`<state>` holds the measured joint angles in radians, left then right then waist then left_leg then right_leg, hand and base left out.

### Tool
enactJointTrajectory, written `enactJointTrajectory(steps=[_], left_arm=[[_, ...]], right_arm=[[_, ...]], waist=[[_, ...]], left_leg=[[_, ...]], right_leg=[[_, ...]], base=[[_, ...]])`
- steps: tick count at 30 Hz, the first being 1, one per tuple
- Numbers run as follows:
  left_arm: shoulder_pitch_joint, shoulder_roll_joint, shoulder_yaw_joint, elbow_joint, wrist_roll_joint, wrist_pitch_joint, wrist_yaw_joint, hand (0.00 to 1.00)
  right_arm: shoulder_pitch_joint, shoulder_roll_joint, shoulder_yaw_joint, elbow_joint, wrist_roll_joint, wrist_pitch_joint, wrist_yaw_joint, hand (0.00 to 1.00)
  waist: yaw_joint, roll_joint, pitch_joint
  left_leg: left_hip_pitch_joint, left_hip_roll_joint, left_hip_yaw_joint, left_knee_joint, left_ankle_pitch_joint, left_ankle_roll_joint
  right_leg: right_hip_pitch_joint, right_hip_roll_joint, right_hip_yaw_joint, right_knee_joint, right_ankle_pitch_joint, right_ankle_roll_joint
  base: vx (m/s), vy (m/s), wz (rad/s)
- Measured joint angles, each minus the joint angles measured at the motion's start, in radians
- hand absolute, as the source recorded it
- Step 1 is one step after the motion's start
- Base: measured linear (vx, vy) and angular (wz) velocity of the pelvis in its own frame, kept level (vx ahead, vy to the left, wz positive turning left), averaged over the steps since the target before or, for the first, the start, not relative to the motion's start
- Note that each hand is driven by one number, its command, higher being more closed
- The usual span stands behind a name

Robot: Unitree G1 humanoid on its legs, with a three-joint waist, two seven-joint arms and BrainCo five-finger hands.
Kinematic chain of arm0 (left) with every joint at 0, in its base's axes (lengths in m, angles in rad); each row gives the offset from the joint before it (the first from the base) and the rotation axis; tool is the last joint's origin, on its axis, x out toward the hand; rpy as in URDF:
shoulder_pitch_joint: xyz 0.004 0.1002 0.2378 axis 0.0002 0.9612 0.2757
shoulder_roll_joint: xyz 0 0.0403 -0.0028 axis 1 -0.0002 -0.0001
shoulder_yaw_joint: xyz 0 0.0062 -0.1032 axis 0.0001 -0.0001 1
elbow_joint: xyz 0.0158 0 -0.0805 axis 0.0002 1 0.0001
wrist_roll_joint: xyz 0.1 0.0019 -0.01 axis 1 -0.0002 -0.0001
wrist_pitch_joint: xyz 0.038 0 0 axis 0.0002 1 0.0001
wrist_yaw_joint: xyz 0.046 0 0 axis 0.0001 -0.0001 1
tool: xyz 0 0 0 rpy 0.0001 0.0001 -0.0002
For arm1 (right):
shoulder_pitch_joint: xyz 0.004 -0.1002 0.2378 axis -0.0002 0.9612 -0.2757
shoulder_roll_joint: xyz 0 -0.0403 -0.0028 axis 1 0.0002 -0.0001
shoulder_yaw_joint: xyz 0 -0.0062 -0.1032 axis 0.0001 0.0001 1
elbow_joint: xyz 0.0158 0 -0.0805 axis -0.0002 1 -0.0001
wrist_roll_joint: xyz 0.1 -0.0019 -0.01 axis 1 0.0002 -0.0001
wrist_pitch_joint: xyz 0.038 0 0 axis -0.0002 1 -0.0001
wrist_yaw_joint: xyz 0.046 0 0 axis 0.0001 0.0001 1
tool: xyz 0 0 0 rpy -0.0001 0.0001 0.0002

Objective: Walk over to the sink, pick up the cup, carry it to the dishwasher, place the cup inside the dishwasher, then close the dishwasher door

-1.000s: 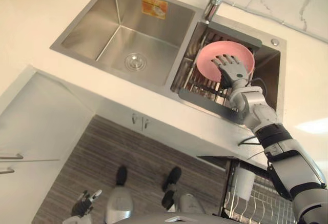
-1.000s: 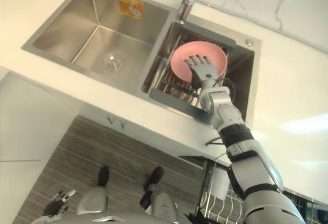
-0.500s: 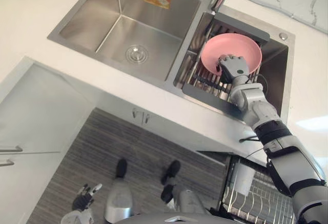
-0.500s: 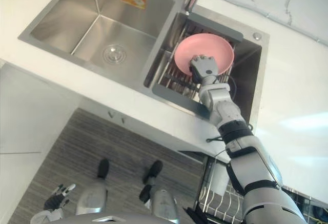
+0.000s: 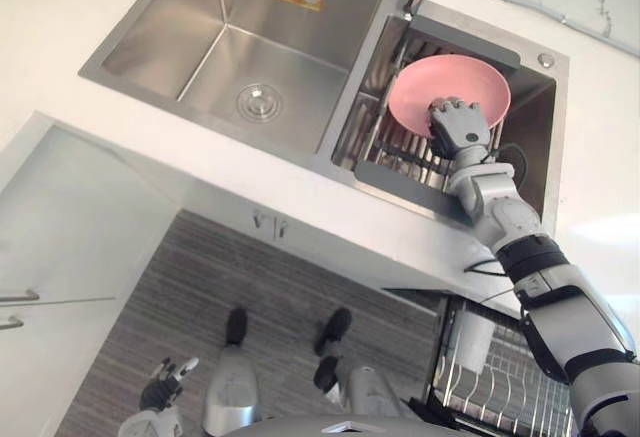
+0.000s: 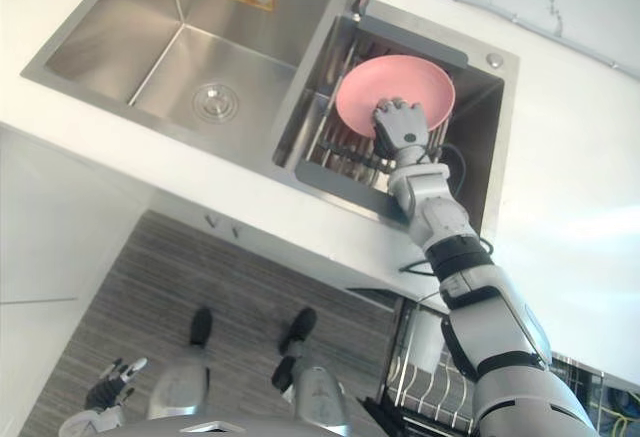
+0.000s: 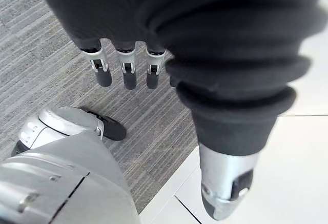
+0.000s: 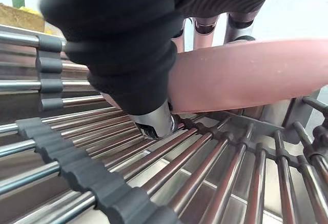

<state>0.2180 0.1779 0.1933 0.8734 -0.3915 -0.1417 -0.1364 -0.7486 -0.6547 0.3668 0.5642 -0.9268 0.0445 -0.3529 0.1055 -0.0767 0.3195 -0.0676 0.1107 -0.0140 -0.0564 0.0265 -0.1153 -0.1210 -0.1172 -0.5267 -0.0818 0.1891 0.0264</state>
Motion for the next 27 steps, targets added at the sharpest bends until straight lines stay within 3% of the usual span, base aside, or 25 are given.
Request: enactJointTrajectory(steps=[13, 21, 27], left_arm=[[0.009, -0.004, 0.001, 0.007, 0.001, -0.021, 0.001, 0.00], [0.010, -0.027, 0.001, 0.024, 0.003, -0.022, 0.001, 0.00], [0.013, -0.030, 0.001, 0.043, 0.006, -0.029, 0.002, 0.00]], right_arm=[[0.039, -0.013, -0.206, -0.167, 0.065, -0.027, -0.157, 1.00], [0.071, -0.032, -0.215, -0.238, 0.105, -0.050, -0.154, 1.00], [0.083, -0.032, -0.216, -0.241, 0.119, -0.068, -0.148, 1.00]], waist=[[-0.009, 0.006, -0.003], [-0.025, 0.026, -0.040], [-0.029, 0.027, -0.066]], left_leg=[[0.026, 0.000, 0.013, 0.002, 0.000, 0.000], [0.037, 0.000, 0.016, 0.000, -0.002, 0.000], [0.051, 0.001, 0.017, 0.000, -0.004, 0.001]], right_leg=[[0.018, 0.000, 0.014, 0.000, 0.003, -0.002], [0.027, 0.000, 0.016, 0.000, 0.002, 0.001], [0.041, 0.000, 0.017, 0.000, -0.001, 0.003]], base=[[0.00, 0.001, -0.02], [0.00, 0.002, 0.00], [0.00, 0.000, 0.00]])
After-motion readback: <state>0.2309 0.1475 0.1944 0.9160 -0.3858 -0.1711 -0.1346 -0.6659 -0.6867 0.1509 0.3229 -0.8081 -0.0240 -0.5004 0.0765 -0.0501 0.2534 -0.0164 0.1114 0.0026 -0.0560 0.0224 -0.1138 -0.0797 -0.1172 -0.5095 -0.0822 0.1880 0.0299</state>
